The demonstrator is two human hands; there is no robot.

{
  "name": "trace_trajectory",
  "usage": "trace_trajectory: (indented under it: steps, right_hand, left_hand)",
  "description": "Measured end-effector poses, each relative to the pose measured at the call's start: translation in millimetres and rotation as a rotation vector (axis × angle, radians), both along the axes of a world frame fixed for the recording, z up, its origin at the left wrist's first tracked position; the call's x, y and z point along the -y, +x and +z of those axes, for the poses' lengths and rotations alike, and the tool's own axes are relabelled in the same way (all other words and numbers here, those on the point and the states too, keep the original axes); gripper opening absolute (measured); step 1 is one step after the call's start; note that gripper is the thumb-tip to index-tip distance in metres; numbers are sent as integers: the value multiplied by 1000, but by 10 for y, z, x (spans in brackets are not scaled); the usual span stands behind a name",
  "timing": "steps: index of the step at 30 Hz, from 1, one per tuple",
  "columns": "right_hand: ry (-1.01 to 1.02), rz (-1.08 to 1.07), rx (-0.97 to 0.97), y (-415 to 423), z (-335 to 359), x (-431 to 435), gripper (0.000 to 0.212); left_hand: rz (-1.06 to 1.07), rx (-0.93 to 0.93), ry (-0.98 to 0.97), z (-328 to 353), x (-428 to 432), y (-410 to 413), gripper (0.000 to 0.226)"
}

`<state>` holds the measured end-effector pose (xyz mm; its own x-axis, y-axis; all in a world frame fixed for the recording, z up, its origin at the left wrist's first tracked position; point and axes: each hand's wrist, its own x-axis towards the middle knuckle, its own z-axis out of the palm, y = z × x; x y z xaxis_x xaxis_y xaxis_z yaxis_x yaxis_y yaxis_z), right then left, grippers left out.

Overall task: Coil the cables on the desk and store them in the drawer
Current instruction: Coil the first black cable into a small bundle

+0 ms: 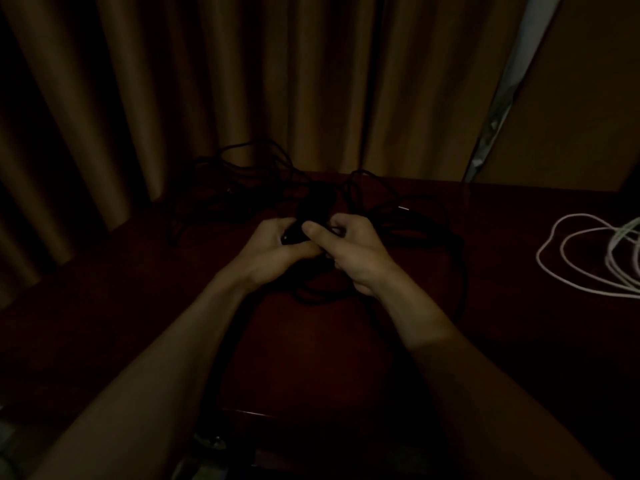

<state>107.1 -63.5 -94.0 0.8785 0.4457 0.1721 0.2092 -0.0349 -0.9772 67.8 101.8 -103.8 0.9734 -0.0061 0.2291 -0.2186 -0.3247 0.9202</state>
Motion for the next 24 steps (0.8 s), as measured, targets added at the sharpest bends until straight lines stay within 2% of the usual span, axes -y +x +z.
trace_trajectory:
  steps: [5,6,9,11,12,15,18,20,24]
  right_hand:
    - [14,-18,-27,39,-53,-26,12]
    - [16,-32,-26,36,-56,-43,17]
    - [-29,-69,-35,57,-73,-109,72]
    - [-48,-82,-7,24,-64,-136,92]
    - [-49,-102,6,27,-71,-138,94]
    - [-54,-166,73,53,-108,-99,75]
    - [-21,-155,75,75,-81,-29,65]
    - [-15,-139,49,67,-41,26,54]
    - [1,-79,30,49,-25,58,45]
  left_hand:
    - [42,80,16,-65,44,31,19]
    - [83,115,45,-85,42,52,20]
    - [217,213,159,-102,38,65,28]
    - [270,259,228,-107,56,49,37]
    - [275,272,254,-114,73,38,40]
    - [201,254,214,-92,85,16,32]
    - [103,113,-64,-30,47,31,14]
    - [78,-14,-230,7,10,47,13]
    - [-23,-111,-240,-18,-58,72,24]
